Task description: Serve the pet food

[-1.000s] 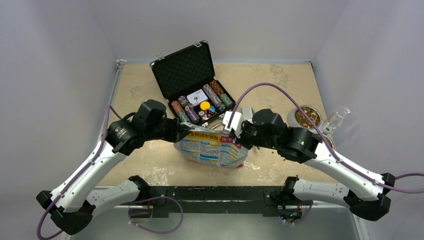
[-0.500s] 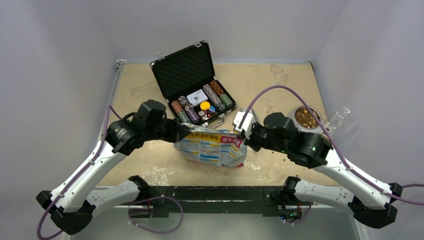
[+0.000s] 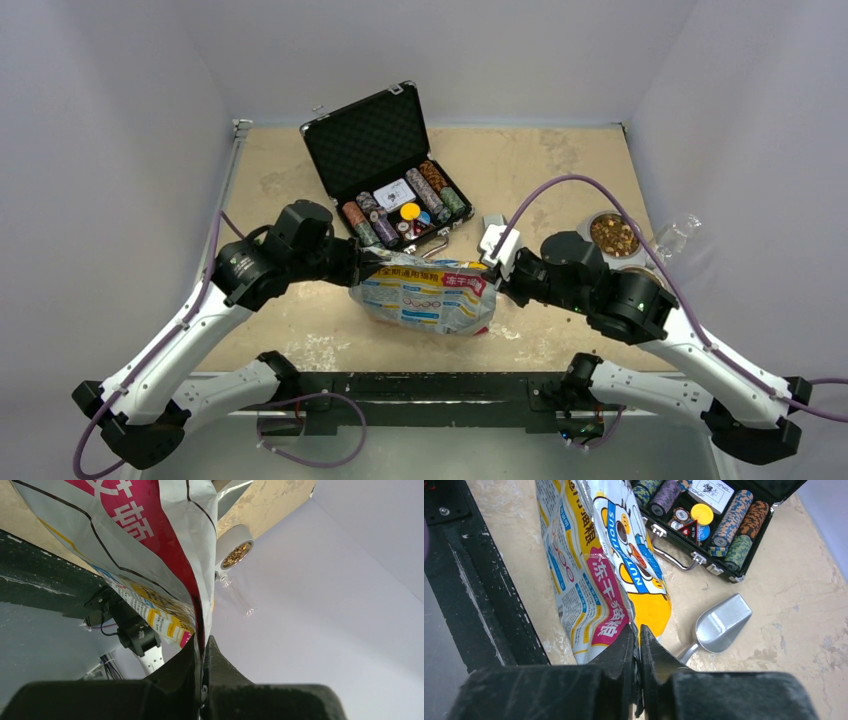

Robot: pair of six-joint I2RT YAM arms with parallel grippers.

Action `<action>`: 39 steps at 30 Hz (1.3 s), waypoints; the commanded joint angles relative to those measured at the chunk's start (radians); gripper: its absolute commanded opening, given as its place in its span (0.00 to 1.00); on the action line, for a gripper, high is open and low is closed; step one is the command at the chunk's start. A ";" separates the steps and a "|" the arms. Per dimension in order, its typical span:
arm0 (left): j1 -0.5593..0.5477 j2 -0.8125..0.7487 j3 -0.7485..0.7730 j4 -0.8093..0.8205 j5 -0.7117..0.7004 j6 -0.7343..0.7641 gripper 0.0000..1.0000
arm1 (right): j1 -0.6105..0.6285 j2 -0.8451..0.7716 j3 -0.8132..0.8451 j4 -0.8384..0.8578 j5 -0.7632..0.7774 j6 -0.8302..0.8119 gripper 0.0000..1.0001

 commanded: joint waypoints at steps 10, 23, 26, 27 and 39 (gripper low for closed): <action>0.027 -0.037 0.039 -0.019 -0.126 0.009 0.00 | -0.040 -0.049 0.012 -0.132 0.144 -0.006 0.00; 0.029 -0.050 0.095 -0.094 -0.243 0.091 0.90 | -0.038 -0.076 0.029 -0.018 -0.068 -0.037 0.71; 0.029 -0.051 0.095 -0.123 -0.223 0.089 0.89 | -0.038 -0.038 0.049 0.000 -0.135 -0.049 0.74; 0.029 -0.052 0.095 -0.131 -0.217 0.090 0.89 | -0.038 -0.021 0.060 0.003 -0.154 -0.052 0.75; 0.029 -0.105 0.243 -0.212 -0.428 0.307 0.88 | -0.038 0.033 0.277 0.164 0.328 0.275 0.89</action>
